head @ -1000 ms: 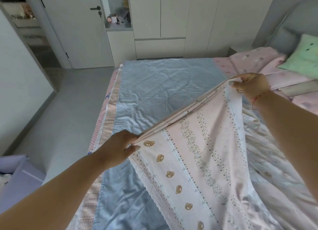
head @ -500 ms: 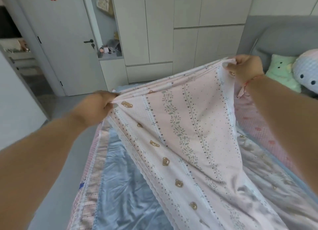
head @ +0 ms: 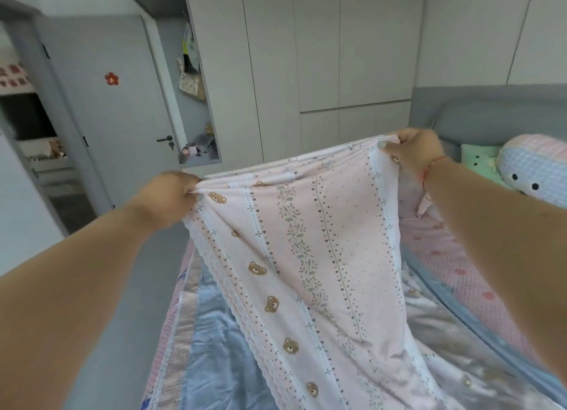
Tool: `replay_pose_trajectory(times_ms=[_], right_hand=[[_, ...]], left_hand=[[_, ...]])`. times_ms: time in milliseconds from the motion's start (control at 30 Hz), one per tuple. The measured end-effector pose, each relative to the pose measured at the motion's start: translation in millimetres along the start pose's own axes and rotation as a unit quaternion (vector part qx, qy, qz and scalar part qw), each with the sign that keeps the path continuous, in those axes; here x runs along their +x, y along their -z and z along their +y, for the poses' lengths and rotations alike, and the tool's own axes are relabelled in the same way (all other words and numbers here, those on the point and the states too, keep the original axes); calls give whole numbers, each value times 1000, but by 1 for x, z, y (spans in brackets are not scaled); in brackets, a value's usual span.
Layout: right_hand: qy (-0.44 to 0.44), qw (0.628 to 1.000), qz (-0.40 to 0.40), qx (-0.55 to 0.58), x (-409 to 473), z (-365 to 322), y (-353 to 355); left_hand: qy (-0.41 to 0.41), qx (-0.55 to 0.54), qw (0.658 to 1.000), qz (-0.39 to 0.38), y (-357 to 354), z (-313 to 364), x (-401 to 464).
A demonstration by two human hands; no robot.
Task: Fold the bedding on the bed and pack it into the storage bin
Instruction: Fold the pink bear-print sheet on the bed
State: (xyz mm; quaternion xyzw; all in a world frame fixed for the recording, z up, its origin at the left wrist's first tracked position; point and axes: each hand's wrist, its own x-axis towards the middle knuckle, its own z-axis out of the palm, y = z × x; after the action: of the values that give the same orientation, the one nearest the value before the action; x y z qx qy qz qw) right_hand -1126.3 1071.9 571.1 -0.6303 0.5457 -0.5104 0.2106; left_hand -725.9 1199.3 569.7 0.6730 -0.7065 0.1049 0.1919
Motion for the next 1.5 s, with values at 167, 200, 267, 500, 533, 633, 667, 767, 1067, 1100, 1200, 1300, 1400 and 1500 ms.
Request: replay_pose_trajectory(times_ms=[167, 200, 267, 500, 533, 633, 667, 767, 1067, 1100, 1200, 1300, 1400, 1500], right_hand=[[-20, 997, -45, -64, -19, 9, -6], [-28, 996, -58, -65, -21, 12, -5], [-35, 995, -79, -42, -29, 11, -4], [16, 996, 54, 71, -18, -37, 24], [32, 992, 76, 91, -15, -49, 29], [45, 994, 58, 85, -19, -66, 32], [33, 995, 37, 87, -23, -65, 30], [12, 997, 31, 67, -31, -42, 18], [-2, 998, -67, -14, -66, -12, 2], [1, 997, -71, -16, -68, -9, -2], [10, 996, -66, -61, -79, -3, -18], [-50, 986, -152, -41, -84, 14, -28], [-175, 900, -386, 100, -85, 31, -21], [-171, 814, -538, 133, -84, 43, -16]], left_hand=[[63, -16, 997, -31, -21, 1, -10], [82, -26, 996, -21, -24, 1, -10], [112, -31, 993, 8, -26, 0, -12], [84, -66, 972, 209, 46, 24, 12], [70, -85, 962, 249, 60, 26, 14], [74, -129, 962, 229, 74, 22, 2], [76, -127, 971, 189, 71, 16, -7], [79, -136, 984, 88, 58, 2, -30], [166, -488, 855, 58, -2, -21, -84], [182, -510, 839, 51, -10, -21, -90], [212, -529, 820, 47, -34, -17, -104], [234, -527, 814, 73, -50, -16, -110], [278, -541, 790, 83, -56, -17, -111], [302, -516, 800, 39, -60, -17, -110]])
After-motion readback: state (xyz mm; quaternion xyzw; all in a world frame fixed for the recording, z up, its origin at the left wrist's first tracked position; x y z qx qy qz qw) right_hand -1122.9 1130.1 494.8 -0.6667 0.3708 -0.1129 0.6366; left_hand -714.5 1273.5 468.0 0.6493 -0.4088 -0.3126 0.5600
